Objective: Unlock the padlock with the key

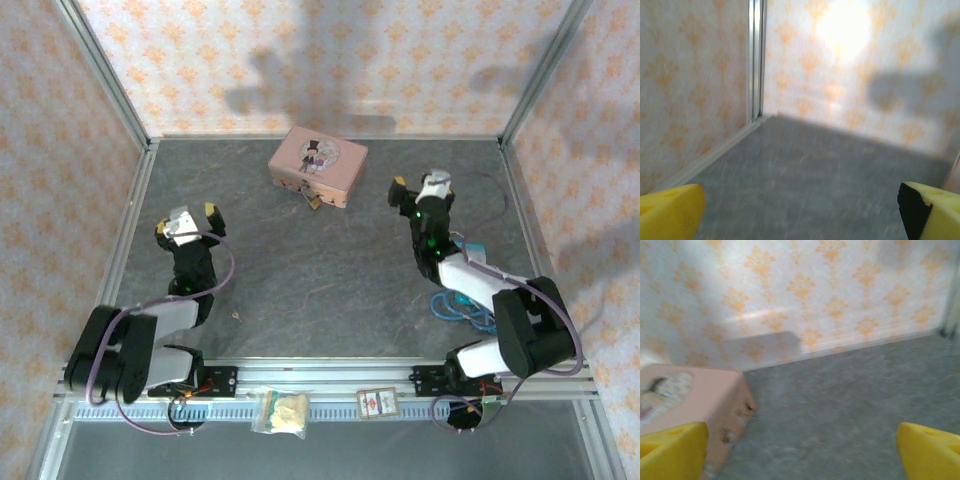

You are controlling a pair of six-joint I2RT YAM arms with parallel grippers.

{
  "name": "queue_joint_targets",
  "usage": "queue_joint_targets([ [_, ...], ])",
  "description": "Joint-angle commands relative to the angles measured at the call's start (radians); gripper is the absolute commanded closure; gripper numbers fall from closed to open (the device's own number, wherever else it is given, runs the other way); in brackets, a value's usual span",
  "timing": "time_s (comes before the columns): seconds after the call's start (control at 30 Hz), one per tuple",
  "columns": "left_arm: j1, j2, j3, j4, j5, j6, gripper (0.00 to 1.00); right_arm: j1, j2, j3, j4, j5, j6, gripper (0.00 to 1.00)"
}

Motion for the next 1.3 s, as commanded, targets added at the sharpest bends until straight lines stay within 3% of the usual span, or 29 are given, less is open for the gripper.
queue_joint_targets([
  [0.0,-0.005,-0.082,0.078,-0.257,-0.016,-0.186,0.01,0.047,0.087,0.143,-0.289,-0.056,0.193,0.03],
  [0.17,-0.005,-0.103,0.123,-0.406,0.183,-0.423,0.01,0.088,0.275,0.424,-0.537,-0.184,0.355,0.03],
  [0.3,-0.005,-0.078,0.154,-0.493,0.332,-0.55,0.01,0.101,0.404,0.553,-0.601,-0.268,0.382,0.05],
  [0.43,-0.006,-0.078,0.139,-0.499,0.425,-0.595,0.01,0.103,0.483,0.621,-0.62,-0.268,0.407,0.06],
  [0.67,-0.014,-0.046,0.101,-0.409,0.555,-0.65,0.04,0.103,0.629,0.769,-0.655,-0.386,0.376,0.12],
  [0.8,-0.036,0.006,0.111,-0.384,0.599,-0.662,0.04,0.103,0.696,0.836,-0.678,-0.386,0.372,0.13],
  [0.93,-0.042,0.033,0.112,-0.387,0.624,-0.684,0.05,0.102,0.742,0.883,-0.709,-0.39,0.338,0.22],
  [1.07,-0.043,-0.018,0.092,-0.45,0.63,-0.671,0.05,0.101,0.751,0.912,-0.794,-0.457,0.173,0.41],
  [1.27,-0.044,-0.151,0.047,-0.567,0.584,-0.652,0.04,0.101,0.686,0.821,-0.906,-0.514,-0.059,0.52],
])
